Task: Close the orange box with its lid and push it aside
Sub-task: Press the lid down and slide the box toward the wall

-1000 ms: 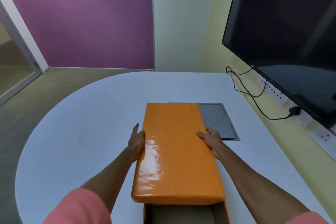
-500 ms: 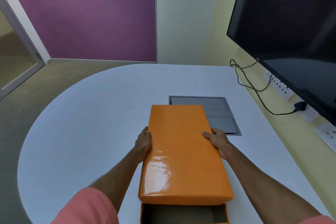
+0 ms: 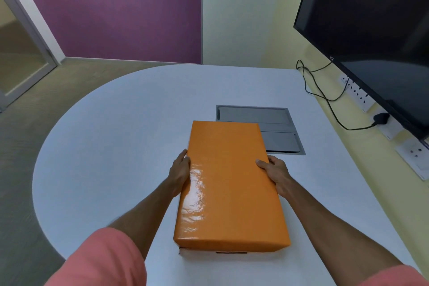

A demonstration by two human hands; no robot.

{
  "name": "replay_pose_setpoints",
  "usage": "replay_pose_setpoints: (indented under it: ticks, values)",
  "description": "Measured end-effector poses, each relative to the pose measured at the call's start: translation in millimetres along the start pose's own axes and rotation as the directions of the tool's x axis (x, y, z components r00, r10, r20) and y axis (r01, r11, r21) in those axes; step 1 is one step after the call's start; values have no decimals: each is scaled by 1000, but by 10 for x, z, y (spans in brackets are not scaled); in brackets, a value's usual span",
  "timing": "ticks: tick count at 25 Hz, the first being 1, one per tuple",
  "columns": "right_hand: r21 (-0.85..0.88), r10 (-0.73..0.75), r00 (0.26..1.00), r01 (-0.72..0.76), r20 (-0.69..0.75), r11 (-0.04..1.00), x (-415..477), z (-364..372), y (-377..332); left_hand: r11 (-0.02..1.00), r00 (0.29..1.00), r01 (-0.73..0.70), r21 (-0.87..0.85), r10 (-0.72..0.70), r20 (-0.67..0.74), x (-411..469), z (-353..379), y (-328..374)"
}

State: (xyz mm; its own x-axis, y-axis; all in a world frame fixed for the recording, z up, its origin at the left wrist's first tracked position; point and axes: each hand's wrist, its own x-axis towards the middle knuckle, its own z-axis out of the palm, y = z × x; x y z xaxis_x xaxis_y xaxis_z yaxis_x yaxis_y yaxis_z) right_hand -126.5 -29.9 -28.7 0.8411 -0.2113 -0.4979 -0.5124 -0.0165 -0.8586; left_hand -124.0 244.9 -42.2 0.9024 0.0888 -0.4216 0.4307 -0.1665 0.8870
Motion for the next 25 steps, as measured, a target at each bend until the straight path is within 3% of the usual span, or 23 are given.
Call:
replay_pose_setpoints:
  ticks: [4, 13, 19, 25]
  values:
    - [-54, -16, 1000, 16, -13, 998, -94, 30, 31, 1000, 1000, -4, 15, 4, 4, -79, -28, -65]
    - [-404, -89, 974, -2, -207, 915, -593, 120, 359, 976, 997, -79, 203, 73, 38, -608, -51, -315]
    - [-588, -124, 956, -59, -266, 806, -1035, 71, 719, 918, 993, 97, 385, -65, -96, -910, -12, -551]
    - [-651, -163, 935, -87, -314, 754, -1242, 97, 964, 906, 977, 166, 389, -99, -187, -1107, 53, -705]
